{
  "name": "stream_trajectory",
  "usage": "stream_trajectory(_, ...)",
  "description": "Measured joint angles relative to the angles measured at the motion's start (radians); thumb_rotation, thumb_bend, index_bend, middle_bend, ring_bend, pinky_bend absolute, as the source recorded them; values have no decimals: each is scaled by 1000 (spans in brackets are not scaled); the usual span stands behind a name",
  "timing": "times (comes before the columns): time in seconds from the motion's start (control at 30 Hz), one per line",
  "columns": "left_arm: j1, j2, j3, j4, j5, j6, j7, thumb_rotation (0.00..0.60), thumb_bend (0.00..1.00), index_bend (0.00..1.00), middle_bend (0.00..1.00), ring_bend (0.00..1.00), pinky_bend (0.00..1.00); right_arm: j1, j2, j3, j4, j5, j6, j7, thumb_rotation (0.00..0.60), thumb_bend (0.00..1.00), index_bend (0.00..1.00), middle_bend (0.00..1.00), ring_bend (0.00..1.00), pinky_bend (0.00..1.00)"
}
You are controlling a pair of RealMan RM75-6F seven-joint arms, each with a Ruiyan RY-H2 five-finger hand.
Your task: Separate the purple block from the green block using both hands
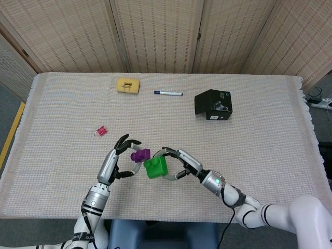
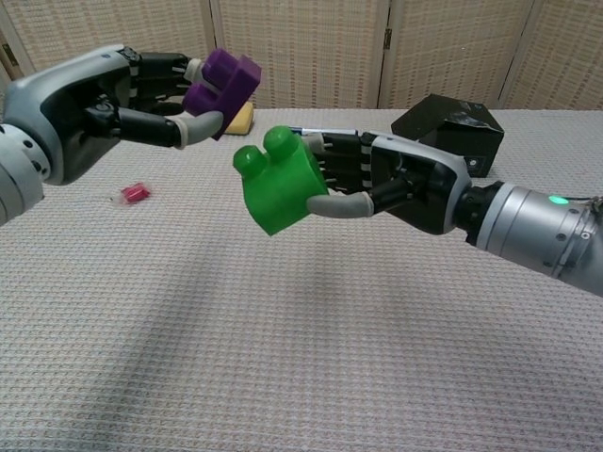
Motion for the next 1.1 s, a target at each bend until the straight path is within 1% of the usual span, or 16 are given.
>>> stream_trajectory(0.23,-1,5,-2,19,8,4,-4,600,555,811,311,49,0,-3,13,-5,2,-9,1,-1,600,302,990,291,264,0)
stream_trajectory(0.43,6,27,12,72,4,-8,-8,600,555,812,311,49,0,-18,57,-14,-6,-9,7,-68,600,302,990,291,264,0)
stream_trajectory(0.53,10,31,27,123,5,-19,-15,600,555,812,311,49,0,-27,96,-19,-24,-4,3,-143,600,302,990,291,265,0)
stream_trajectory(0.7,14,21,62,243,18,-44,-40,600,555,812,311,49,0,-46,186,-34,-86,15,-23,-340,600,303,990,291,264,0)
stream_trajectory(0.77,14,11,80,300,33,-60,-60,600,555,812,311,49,0,-56,235,-43,-124,33,-45,-428,600,303,990,291,264,0)
stream_trajectory(0.87,13,-13,107,382,56,-86,-100,600,556,812,310,49,0,-78,302,-52,-166,78,-83,-525,600,302,990,291,263,0)
stream_trajectory(0.97,10,-50,128,457,76,-112,-144,600,555,812,311,49,0,-103,323,-62,-175,116,-115,-561,600,302,990,291,264,0)
stream_trajectory(1.1,6,-94,150,541,107,-132,-177,600,555,812,311,48,0,-131,317,-73,-143,126,-131,-588,600,303,990,291,264,0)
